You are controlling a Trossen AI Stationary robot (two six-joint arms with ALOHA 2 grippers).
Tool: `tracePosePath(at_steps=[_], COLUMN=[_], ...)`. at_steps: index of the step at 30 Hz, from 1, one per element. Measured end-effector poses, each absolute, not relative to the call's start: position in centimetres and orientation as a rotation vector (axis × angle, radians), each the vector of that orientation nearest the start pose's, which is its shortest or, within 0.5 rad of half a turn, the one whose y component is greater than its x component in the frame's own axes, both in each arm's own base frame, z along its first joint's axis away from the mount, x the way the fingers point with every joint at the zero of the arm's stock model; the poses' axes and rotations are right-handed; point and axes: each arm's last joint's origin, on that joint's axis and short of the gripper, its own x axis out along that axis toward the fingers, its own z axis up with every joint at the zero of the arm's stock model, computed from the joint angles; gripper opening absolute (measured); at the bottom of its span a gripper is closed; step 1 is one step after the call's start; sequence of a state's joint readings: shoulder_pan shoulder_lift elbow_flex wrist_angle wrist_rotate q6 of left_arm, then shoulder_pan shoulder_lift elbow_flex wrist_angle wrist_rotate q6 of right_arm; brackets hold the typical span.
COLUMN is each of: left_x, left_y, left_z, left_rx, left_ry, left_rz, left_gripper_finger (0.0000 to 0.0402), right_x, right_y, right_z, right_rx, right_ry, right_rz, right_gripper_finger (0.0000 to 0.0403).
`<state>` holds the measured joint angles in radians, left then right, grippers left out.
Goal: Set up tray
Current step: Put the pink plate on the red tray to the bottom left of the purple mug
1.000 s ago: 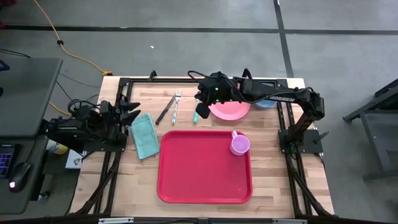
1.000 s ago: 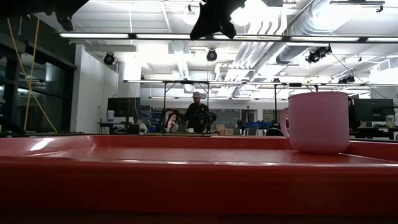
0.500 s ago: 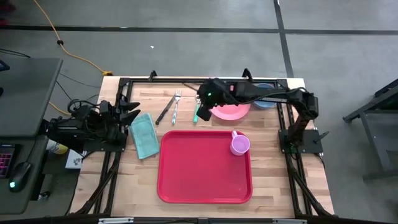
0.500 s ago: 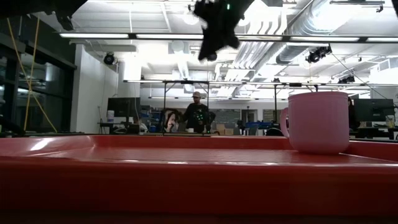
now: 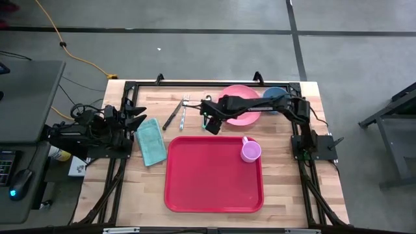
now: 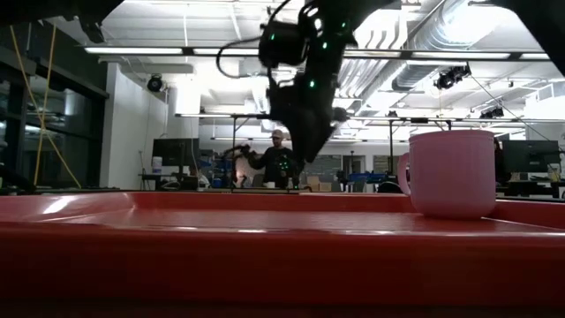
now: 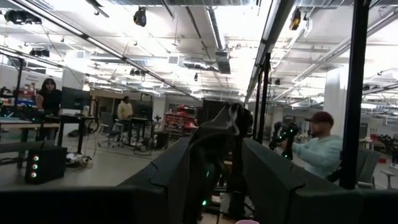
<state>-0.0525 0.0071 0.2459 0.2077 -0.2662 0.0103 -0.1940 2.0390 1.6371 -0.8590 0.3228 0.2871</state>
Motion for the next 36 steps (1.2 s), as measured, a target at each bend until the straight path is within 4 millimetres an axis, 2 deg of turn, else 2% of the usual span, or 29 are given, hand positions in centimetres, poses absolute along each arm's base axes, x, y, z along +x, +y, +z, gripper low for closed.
tracePosePath(at_steps=[4, 10, 23, 36], left_x=[6.7, 6.7, 6.7, 6.7], left_y=[0.4, 0.4, 0.4, 0.4], left_z=[26.3, 26.3, 26.3, 26.3], left_rx=[-0.066, -0.077, -0.123, -0.146], left_ry=[-0.442, -0.443, -0.448, -0.450], left_rz=[0.196, 0.194, 0.185, 0.173], left_gripper_finger=[0.0179, 0.0179, 0.0179, 0.0179], right_x=[40.9, 40.9, 41.5, 40.8], right_y=[-9.1, -9.1, -8.3, -9.0], right_z=[19.7, 18.2, 15.2, 14.7], right_rx=[0.123, 0.104, 0.201, 0.173], right_ry=[1.231, 1.296, 1.346, 1.403], right_rz=[-0.666, -0.676, -0.684, -0.762], right_gripper_finger=[0.0219, 0.0223, 0.0223, 0.0223])
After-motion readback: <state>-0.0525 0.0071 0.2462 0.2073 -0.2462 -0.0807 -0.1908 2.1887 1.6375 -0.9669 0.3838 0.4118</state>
